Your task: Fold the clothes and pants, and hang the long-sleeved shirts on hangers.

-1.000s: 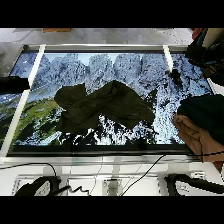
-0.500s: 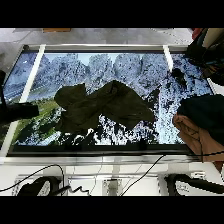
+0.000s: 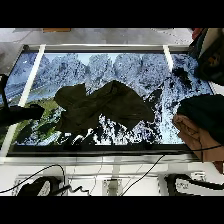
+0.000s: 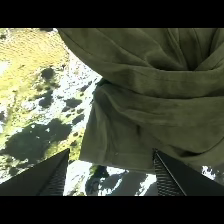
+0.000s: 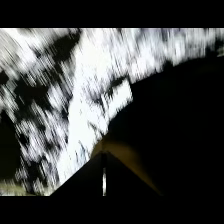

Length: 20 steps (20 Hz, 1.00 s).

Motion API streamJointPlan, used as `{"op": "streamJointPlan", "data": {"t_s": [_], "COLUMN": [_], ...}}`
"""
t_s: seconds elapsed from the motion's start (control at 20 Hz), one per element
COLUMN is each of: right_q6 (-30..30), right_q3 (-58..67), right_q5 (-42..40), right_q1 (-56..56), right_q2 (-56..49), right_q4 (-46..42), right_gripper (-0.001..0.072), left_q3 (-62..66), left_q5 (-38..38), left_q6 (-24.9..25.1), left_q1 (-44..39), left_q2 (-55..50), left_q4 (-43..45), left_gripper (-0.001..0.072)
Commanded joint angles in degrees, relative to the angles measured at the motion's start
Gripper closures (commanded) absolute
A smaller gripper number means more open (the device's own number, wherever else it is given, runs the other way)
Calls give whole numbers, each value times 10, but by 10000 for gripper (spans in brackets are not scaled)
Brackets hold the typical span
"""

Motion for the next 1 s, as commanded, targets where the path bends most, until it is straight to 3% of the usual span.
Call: {"op": "streamJointPlan", "data": {"t_s": [0.0, 0.15, 0.25, 0.3, 0.55, 0.95], "right_q6": [-107, -163, -163, -163, -233, -388], "right_q3": [-166, -339, -435, -478, -620, -635], "right_q5": [90, 26, -66, -115, -311, -337], "right_q1": [-115, -176, -181, -172, -111, -71], "right_q2": [-2, 6, 5, 5, 2, -87], "right_q4": [209, 388, 435, 445, 518, 769], "right_gripper": [682, 663, 211, 153, 168, 171], "left_q3": [-1, -1, -1, -1, -1, -1], "left_q5": [2, 2, 4, 9, 39, 49], "left_q6": [0, 0, 0, 0, 0, 0], "left_q1": [0, 0, 0, 0, 0, 0], "left_q2": [1, 1, 1, 1, 1, 1], "left_q4": [0, 0, 0, 0, -2, -2], "left_gripper": [131, 131, 131, 131, 131, 131]}}
